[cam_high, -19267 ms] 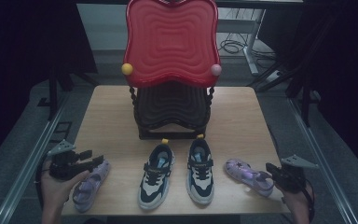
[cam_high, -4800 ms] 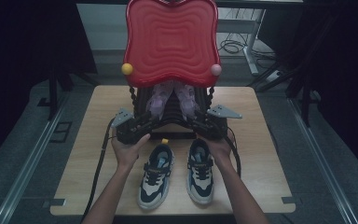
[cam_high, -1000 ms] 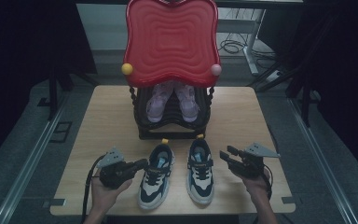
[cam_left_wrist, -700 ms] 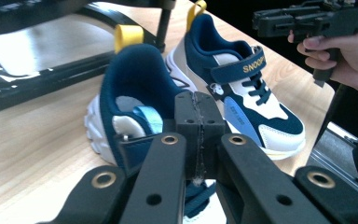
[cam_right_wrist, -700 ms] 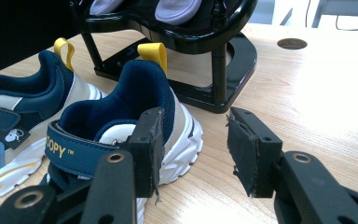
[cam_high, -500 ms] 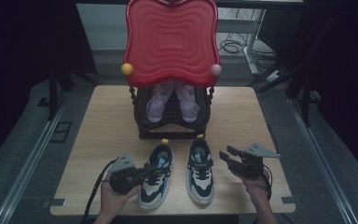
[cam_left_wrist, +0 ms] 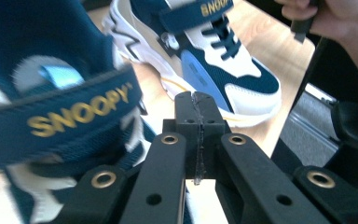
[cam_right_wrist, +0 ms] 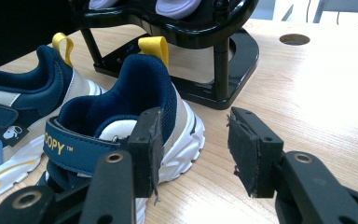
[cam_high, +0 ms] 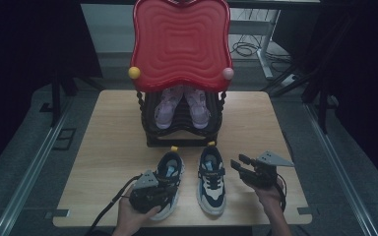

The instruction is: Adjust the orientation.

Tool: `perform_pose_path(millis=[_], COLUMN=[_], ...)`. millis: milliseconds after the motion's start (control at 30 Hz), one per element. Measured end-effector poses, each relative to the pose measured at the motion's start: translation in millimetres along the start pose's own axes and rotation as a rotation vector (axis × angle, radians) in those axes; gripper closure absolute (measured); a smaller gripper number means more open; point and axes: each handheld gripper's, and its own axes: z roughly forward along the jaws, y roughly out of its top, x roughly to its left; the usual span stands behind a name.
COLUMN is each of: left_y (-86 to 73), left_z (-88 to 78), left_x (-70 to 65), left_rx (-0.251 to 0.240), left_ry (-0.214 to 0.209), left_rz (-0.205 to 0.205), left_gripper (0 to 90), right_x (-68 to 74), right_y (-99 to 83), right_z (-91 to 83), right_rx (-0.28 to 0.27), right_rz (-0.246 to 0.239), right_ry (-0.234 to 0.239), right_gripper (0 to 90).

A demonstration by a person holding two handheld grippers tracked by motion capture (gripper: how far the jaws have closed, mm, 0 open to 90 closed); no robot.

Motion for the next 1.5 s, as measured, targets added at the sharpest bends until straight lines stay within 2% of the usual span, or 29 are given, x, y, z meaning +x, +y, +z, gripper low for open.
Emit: perform_pose_path(millis=[233,667,933,1100,1500], left_y=[-6.4,-8.5,-8.3,-7.9,-14.7], left_z=[13.9,17.5,15.3,9.5,-5.9], left_x=[-6.1,-5.9,-5.1,-1.6,12.9], left_rx=[0.062,0.120,0.137,0.152,0.141], left_ry=[0.003,0.047,0.060,0.091,0.090], left_rz=[0.008,0.022,0.027,0.033,-0.020], left_gripper=[90.0,90.0,90.0,90.0,90.0], right_x=[-0.5,-0.6,-2.1,-4.0,-5.5], right_y=[-0.1,-0.3,0.0,0.4,0.2], right_z=[-0.3,-0.6,-2.4,-4.6,-5.1], right_rx=[-0.001,-0.004,-0.009,-0.016,-0.017], right_rz=[0.000,0.003,0.011,0.018,0.019], right_ry=[-0.002,-0.005,-0.008,-0.012,-0.016], right_gripper=[54.7,54.7,54.7,54.7,54.7])
